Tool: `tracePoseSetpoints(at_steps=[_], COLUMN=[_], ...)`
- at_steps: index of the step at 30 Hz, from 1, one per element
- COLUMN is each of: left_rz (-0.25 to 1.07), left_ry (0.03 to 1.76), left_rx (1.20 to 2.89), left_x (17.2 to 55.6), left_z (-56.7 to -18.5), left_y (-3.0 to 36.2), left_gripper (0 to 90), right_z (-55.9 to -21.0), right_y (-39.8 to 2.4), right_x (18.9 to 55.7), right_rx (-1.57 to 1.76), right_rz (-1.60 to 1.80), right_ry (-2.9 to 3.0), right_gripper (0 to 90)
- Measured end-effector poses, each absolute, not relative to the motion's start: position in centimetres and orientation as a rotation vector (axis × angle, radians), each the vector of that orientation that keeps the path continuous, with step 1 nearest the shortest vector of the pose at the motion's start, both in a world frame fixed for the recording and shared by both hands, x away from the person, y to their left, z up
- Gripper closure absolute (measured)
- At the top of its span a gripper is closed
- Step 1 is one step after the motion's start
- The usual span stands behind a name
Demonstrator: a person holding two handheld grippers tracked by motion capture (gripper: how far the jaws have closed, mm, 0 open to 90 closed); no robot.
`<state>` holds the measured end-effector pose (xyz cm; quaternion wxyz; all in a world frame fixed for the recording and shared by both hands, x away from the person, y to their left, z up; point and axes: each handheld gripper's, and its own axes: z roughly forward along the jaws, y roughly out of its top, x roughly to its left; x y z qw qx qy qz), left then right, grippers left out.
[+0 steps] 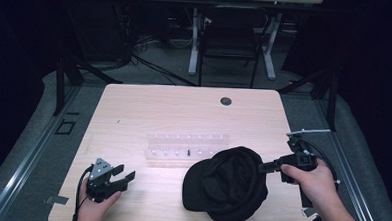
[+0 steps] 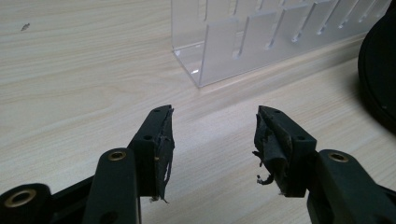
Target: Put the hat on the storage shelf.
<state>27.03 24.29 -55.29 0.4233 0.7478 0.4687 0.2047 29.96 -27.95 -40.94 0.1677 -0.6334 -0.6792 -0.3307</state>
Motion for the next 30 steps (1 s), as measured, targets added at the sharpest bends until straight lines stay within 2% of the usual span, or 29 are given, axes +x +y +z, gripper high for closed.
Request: tracePoseSetpoints(at_steps=[30], left_rz=[0.509], left_ry=[1.175], left_rx=[1.869], left_x=[27.0], left_z=[-55.4], left_y=[24.2], left_gripper=[46.9], right_z=[-34.9], right_y=[-26.4], right_x=[29.9], right_rx=[-1.661], right_rz=[-1.241], right_ry=[-1.908], right_gripper=[88.5])
